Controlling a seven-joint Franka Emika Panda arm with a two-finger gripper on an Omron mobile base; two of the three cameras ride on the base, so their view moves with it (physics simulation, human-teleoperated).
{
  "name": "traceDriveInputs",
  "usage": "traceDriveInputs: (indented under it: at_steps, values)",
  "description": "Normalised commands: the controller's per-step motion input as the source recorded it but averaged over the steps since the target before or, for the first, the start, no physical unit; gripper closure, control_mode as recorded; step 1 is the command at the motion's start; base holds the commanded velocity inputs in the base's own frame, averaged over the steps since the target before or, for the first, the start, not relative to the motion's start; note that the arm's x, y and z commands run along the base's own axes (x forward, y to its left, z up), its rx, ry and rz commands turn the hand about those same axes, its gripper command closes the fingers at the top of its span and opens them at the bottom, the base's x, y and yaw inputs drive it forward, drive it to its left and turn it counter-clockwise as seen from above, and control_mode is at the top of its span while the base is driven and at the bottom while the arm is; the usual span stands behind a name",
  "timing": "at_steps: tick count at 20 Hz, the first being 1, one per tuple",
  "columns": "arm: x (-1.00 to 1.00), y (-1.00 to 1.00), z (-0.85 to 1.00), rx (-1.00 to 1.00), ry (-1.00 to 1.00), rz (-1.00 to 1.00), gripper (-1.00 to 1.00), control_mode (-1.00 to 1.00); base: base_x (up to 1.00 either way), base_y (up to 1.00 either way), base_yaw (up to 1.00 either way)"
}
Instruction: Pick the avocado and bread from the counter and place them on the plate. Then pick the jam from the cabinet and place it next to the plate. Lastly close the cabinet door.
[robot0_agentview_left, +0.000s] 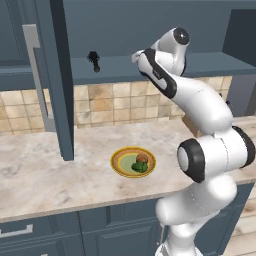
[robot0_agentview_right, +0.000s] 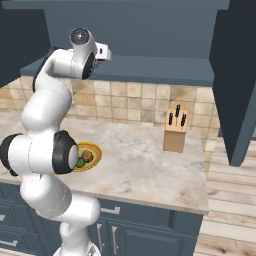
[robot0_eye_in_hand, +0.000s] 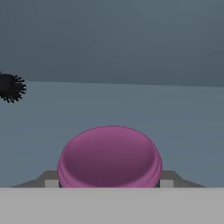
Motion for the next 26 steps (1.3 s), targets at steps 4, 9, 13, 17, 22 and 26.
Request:
traceDriveInputs:
  at_steps: [4,9,13,17,22,26]
  values:
    - [-0.93,0.0,0.0,0.0,-0.13,0.02,1.0,-1.0,0.0,0.0,0.0]
    - [-1.0,0.0,0.02,0.0,-0.17,0.0,1.0,-1.0,0.0,0.0,0.0]
    - [-1.0,-0.04,0.31,0.0,-0.14,0.0,1.0,-1.0,0.0,0.0,0.0]
    - [-0.94,-0.05,0.47,0.0,-0.1,0.0,1.0,-1.0,0.0,0.0,0.0]
    - [-0.73,-0.08,0.29,0.03,-0.01,0.0,1.0,-1.0,0.0,0.0,0.0]
    - [-0.58,-0.13,0.0,0.04,0.0,0.0,1.0,-1.0,0.0,0.0,0.0]
